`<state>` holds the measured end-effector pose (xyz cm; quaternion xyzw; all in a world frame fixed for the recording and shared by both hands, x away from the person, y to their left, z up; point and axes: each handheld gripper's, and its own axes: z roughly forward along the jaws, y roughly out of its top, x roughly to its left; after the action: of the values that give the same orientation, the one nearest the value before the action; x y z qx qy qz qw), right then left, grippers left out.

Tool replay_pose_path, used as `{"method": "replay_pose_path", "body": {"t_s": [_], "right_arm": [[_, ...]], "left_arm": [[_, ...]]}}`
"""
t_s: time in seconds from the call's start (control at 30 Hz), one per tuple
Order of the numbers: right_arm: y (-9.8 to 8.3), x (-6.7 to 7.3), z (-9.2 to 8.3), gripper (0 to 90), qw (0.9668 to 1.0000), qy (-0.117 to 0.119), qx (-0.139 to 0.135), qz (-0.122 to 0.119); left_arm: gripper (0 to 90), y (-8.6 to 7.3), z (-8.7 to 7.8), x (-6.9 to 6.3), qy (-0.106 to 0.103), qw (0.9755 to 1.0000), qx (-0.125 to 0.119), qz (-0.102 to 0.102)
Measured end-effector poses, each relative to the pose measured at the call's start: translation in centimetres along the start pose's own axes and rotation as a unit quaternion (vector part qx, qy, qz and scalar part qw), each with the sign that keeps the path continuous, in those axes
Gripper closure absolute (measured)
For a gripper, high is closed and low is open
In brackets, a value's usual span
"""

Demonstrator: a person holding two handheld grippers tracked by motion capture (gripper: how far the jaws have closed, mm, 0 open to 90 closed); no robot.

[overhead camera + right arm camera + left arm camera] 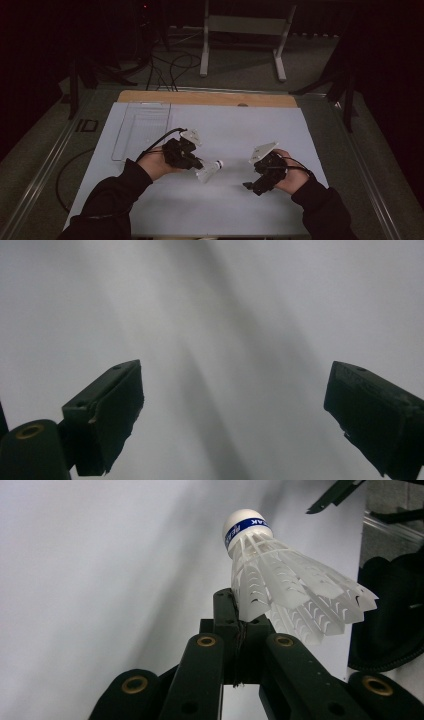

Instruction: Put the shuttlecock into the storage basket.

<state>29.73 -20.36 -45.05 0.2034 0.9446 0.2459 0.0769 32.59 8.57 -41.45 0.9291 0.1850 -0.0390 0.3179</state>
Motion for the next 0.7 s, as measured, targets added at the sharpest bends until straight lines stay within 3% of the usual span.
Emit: {"method": "replay_pose_path", "body": {"t_s": [0.27, 0.5, 0.7], "right_arm": [[-0.9, 0.1, -0.3, 8.7, 0.9997, 0.007, -0.017, 0.017], [-1.2, 0.5, -0.2, 8.8, 0.9998, -0.004, -0.020, 0.009], [-1.7, 0.4, 0.0, 8.7, 0.9992, -0.005, -0.039, 0.010]], "left_arm": [[89.7, -0.8, -1.9, 0.6, 0.016, 0.9998, -0.010, -0.010], [89.7, -1.4, -3.2, 1.2, 0.032, 0.9992, -0.015, -0.018], [89.7, -2.3, -4.6, 1.7, 0.050, 0.9979, -0.026, -0.033]]}}
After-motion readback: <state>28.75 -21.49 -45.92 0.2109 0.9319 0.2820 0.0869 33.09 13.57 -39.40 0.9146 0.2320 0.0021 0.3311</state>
